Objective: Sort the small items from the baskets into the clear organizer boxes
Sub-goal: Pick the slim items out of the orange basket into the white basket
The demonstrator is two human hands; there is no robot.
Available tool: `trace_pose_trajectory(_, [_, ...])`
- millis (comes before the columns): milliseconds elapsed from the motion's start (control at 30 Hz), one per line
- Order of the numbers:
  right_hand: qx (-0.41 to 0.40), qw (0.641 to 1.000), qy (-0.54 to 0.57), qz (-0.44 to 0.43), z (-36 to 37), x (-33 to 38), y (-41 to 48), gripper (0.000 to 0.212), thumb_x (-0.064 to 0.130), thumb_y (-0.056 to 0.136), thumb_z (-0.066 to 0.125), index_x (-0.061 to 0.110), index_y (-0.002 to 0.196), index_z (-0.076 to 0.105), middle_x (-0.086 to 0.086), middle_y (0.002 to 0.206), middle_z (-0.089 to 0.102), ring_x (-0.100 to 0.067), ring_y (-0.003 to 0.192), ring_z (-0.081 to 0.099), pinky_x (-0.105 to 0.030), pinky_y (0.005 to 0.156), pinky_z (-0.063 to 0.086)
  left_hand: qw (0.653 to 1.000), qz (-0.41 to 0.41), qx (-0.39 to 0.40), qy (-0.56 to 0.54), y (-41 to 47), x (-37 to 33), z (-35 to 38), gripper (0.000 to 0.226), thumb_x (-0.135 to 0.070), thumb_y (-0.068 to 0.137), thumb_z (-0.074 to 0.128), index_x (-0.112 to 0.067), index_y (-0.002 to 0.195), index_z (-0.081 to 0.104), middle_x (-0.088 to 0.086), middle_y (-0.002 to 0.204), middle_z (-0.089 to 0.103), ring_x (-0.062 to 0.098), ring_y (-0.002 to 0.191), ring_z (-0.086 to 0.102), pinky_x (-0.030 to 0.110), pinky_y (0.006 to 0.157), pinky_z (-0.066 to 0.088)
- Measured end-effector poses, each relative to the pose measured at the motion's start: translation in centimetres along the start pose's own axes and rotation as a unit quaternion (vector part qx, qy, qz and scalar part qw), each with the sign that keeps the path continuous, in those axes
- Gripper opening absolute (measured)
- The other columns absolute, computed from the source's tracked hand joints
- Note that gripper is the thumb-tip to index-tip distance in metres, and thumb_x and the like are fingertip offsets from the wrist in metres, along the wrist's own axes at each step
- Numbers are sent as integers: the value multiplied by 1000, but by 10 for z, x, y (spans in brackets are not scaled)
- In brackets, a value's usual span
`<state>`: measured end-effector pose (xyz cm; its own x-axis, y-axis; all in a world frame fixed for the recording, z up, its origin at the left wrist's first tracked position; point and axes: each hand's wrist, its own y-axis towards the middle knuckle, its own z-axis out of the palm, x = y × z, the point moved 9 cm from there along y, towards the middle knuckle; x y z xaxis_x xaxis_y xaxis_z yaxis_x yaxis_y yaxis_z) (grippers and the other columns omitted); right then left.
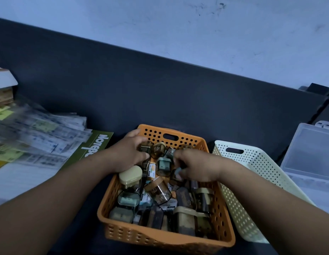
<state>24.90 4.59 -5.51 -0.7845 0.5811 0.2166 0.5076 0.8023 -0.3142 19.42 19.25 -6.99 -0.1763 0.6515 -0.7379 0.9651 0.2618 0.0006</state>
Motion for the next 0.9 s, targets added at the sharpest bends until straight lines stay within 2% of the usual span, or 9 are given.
trace_pose_trajectory(100, [-35, 995, 83, -38, -8, 18, 7, 10, 18, 94, 56, 25, 101, 56, 2, 95, 60, -15, 76, 59, -32, 68, 52, 1000, 1, -3, -1, 1, 0, 0, 60, -26, 91, 61, -24, 146, 36, -16, 158, -1, 10, 144, 15, 26, 113, 20])
trace_pose_trajectory(200, [38, 999, 18, -34, 9, 32, 20, 31, 15, 96, 50, 31, 119, 60, 1, 120, 62, -20, 102, 61, -39, 91, 52, 1000, 2, -6, -7, 1, 2, 0, 61, -26, 90, 62, -24, 145, 36, -16, 158, -1, 9, 144, 14, 27, 115, 19])
trace_pose_trajectory(267, [72, 996, -41, -12, 18, 30, 27, 38, 12, 96, 46, 29, 129, 57, 0, 130, 59, -20, 110, 58, -36, 95, 49, 1000, 3, -3, -14, 1, 3, 1, 60, -27, 91, 62, -24, 145, 36, -17, 158, -1, 8, 144, 14, 28, 116, 18])
trace_pose_trajectory(333, [57, 996, -63, 18, 12, 22, 29, 36, 14, 98, 45, 26, 128, 59, 2, 127, 58, -18, 107, 56, -31, 88, 48, 1000, 4, 1, -15, 1, 2, 1, 60, -27, 91, 61, -25, 145, 36, -18, 158, -1, 8, 144, 14, 28, 115, 18])
trace_pose_trajectory(433, [-12, 997, -65, 46, -7, 15, 30, 25, 23, 97, 48, 24, 114, 66, 2, 116, 63, -18, 100, 58, -33, 82, 51, 1000, 4, 2, -14, 0, 2, 0, 60, -28, 91, 61, -25, 146, 35, -18, 158, -1, 9, 144, 14, 30, 116, 18])
trace_pose_trajectory(500, [-40, 998, -31, 47, -12, 17, 35, 22, 29, 94, 54, 23, 111, 65, 0, 106, 64, -18, 93, 60, -33, 80, 53, 1000, 4, 0, -15, 0, 3, 0, 61, -27, 91, 61, -25, 146, 35, -17, 158, -1, 8, 144, 14, 29, 116, 18])
trace_pose_trajectory(600, [-17, 999, 38, 32, 0, 26, 45, 26, 28, 90, 61, 21, 114, 62, -2, 102, 65, -18, 89, 61, -30, 74, 51, 1000, 7, -1, -13, 0, 3, 1, 61, -27, 91, 60, -24, 146, 34, -17, 158, -2, 7, 144, 13, 23, 112, 17])
trace_pose_trajectory(700, [2, 999, -22, 34, 13, 29, 57, 22, 26, 88, 63, 18, 109, 61, -3, 94, 64, -21, 85, 62, -28, 65, 48, 1000, 8, 1, -13, 0, 1, 1, 61, -27, 92, 60, -24, 147, 33, -17, 158, -3, 7, 144, 11, 20, 109, 16])
trace_pose_trajectory(900, [24, 993, -114, 28, 17, 34, 66, 30, 33, 90, 61, 15, 114, 60, -1, 87, 57, -23, 83, 59, -28, 66, 44, 1000, 6, -5, -17, -1, 3, 1, 60, -28, 92, 59, -24, 146, 34, -18, 158, -2, 7, 144, 11, 21, 110, 16])
